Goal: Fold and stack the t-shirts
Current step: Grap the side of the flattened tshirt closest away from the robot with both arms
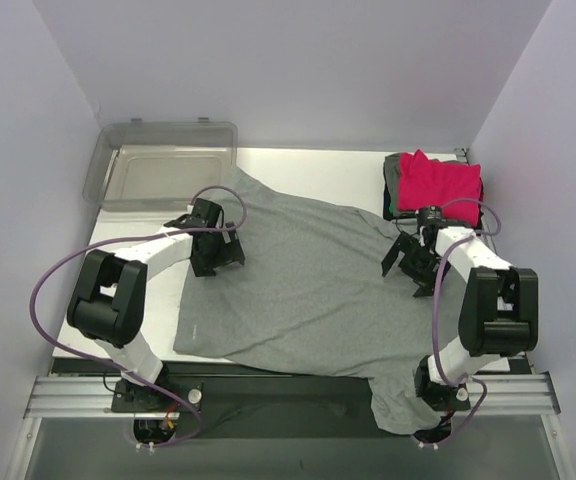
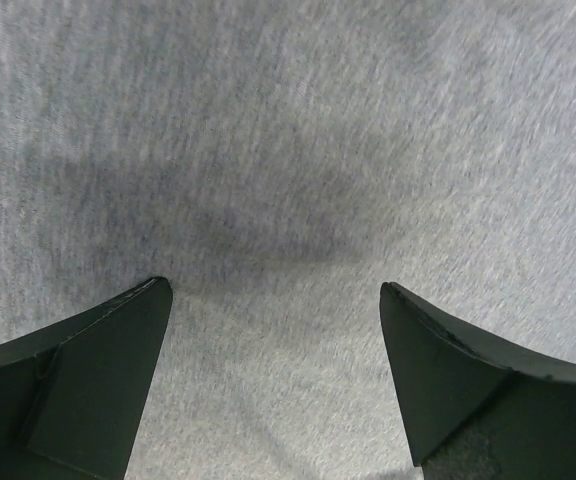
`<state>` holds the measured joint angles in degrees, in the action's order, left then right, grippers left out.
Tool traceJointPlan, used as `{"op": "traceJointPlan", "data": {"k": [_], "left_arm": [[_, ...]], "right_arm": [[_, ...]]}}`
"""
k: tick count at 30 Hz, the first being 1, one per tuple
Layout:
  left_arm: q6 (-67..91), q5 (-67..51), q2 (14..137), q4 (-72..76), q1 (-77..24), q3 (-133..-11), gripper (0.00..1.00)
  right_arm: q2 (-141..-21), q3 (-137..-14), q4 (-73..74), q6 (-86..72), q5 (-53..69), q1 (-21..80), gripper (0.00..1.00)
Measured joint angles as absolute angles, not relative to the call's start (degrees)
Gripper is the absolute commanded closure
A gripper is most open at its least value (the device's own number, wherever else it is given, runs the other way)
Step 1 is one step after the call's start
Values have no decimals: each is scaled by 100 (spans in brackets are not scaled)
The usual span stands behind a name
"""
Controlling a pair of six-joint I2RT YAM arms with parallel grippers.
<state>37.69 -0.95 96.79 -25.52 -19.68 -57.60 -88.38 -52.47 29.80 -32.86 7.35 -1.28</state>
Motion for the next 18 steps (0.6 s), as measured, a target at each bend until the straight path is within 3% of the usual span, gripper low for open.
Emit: {"op": "traceJointPlan", "data": {"k": [18], "left_arm": [[3361,191,10597,-2482,-1800,-6858,3]], "right_arm": [[-10538,-6632,3087,-3341,515,-130,1]]}}
